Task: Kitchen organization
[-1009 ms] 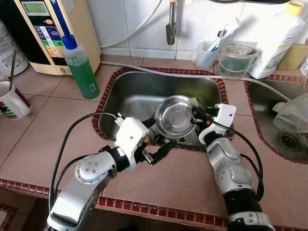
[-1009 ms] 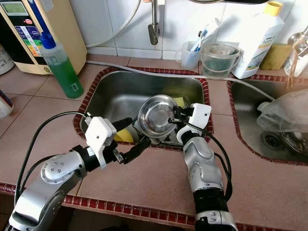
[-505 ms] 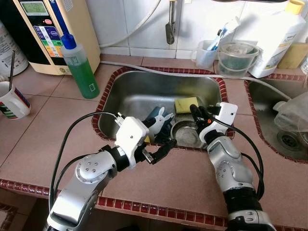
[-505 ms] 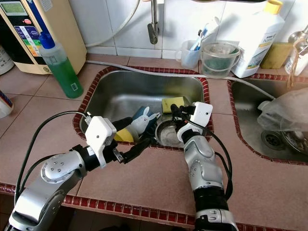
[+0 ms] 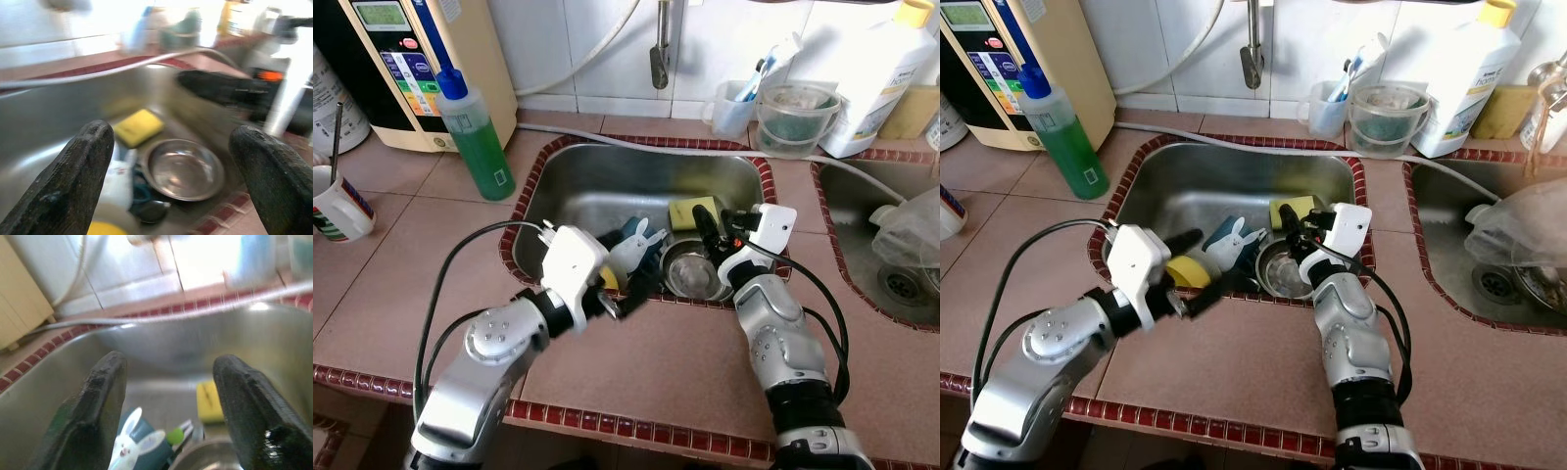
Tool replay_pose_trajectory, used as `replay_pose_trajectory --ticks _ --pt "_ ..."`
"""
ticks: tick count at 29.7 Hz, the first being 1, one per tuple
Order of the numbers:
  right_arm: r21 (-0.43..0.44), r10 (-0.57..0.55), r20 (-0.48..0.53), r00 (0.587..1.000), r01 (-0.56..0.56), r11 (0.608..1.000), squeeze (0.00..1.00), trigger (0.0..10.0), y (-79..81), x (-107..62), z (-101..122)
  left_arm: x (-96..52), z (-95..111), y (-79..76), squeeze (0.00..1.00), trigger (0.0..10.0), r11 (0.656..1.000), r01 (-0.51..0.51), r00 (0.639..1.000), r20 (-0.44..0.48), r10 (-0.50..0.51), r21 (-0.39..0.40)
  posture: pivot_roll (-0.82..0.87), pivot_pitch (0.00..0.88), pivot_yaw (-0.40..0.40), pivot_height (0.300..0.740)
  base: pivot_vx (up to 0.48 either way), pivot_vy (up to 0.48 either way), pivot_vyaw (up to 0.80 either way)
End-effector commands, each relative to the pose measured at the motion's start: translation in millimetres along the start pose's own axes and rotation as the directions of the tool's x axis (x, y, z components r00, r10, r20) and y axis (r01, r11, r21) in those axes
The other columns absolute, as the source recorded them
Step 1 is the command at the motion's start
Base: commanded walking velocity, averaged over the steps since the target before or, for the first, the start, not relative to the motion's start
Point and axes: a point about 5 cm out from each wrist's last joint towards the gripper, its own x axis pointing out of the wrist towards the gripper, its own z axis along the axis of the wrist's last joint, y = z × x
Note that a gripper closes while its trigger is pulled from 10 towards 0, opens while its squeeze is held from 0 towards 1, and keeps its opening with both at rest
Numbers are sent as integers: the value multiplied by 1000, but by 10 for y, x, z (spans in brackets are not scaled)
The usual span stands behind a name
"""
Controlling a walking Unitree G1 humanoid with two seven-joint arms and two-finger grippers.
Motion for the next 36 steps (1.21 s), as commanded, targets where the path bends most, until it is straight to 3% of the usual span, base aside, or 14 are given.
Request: replay_pose_trajectory --ticks 1,7,12,20,24,30,31,36 --pt "-40 19 43 999 -18 999 1000 10000 58 0 57 -9 -9 90 0 10000 998 -55 998 8 55 -22 -14 118 47 740 0 0 0" --pt "-115 17 89 996 -6 993 1000 10000 108 -12 90 -16 -86 322 0 10000 955 -297 954 28 297 -7 -26 76 37 740 0 0 0" --pt "-185 1 79 997 13 983 1000 10000 102 -67 34 -28 -277 384 0 10000 923 -381 925 -25 380 -50 -38 32 22 740 0 0 0" --pt "-234 -22 78 997 39 971 1000 10000 48 -178 -33 -24 -369 417 0 10000 896 -440 898 -45 437 -63 -45 0 14 740 0 0 0" --pt "-239 -46 82 996 65 969 1000 10000 9 -209 -50 -1 -385 429 0 10000 894 -433 902 -49 430 -114 -49 0 12 740 0 0 0" --pt "-268 -74 110 991 101 958 1000 10000 -13 -224 -37 46 -406 423 0 10000 894 -430 903 -29 430 -128 -55 0 13 740 0 0 0" --pt "-282 -72 117 991 102 954 31 10000 -13 -230 -31 60 -405 416 0 10000 899 -420 907 -18 421 -125 -56 0 11 740 0 0 0" --pt "-299 -75 130 989 112 948 0 10000 -21 -249 -30 64 -396 417 0 10000 902 -417 907 3 420 -110 -56 0 9 740 0 0 0"
